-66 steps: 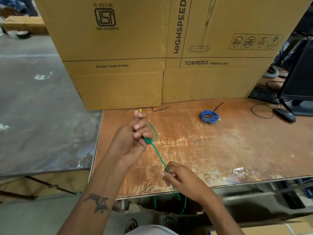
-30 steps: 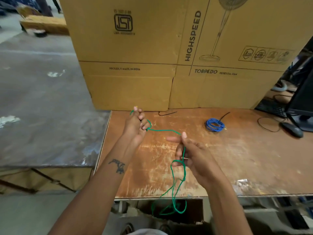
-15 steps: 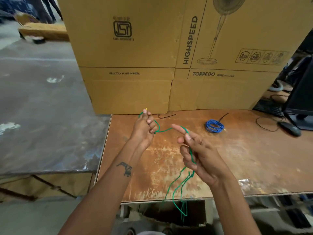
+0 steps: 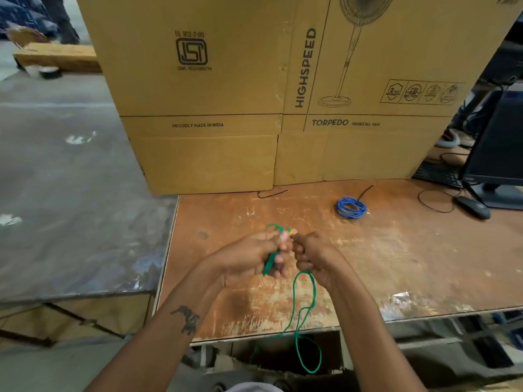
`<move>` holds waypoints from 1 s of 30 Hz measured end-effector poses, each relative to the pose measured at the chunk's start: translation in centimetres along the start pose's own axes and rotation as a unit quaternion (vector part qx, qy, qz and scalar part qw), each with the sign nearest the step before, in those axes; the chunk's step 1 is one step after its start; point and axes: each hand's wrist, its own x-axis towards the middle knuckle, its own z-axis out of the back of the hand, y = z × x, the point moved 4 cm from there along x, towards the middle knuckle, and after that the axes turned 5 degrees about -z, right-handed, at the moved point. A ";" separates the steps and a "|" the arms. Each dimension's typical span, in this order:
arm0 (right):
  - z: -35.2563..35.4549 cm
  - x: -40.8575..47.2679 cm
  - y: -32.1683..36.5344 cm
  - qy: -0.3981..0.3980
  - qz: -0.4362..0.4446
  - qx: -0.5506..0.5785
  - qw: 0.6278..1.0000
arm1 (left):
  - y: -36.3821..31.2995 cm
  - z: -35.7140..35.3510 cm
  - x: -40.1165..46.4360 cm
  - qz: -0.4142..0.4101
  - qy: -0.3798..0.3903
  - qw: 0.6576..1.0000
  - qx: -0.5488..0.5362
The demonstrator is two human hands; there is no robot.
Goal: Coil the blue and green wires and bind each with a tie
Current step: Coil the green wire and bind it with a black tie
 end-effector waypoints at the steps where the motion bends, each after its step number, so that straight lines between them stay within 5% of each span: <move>1: 0.0 0.1 0.4 -0.001 -0.003 0.041 0.999 | 1.1 -0.2 -0.2 0.009 0.012 1.000 0.019; 4: -0.1 -0.7 1.8 0.048 0.005 0.062 0.997 | 3.7 0.5 -0.6 -0.008 -0.011 0.989 0.147; 8: -0.8 -2.7 2.4 0.080 0.073 -0.171 0.979 | 5.2 0.6 -0.5 -0.055 -0.066 0.967 0.239; 12: -1.4 -3.3 3.3 -0.066 0.111 -0.291 0.948 | 5.7 -0.2 -0.4 -0.071 -0.078 0.976 0.191; 15: -2.2 -5.6 2.9 -0.148 0.194 -0.425 0.872 | 5.7 -0.6 0.1 -0.073 -0.138 0.980 0.127; 20: -3.8 -6.7 -0.4 -0.199 0.299 -0.362 0.861 | 5.1 -0.9 0.4 -0.035 -0.235 0.947 -0.218; 24: -1.9 -5.8 -0.6 -0.265 0.316 -0.284 0.866 | 4.4 -1.6 0.2 -0.036 -0.248 0.948 -0.194; 30: -1.4 -5.3 -1.0 -0.179 0.248 -0.216 0.927 | 4.0 -1.9 0.9 -0.024 -0.259 0.927 -0.271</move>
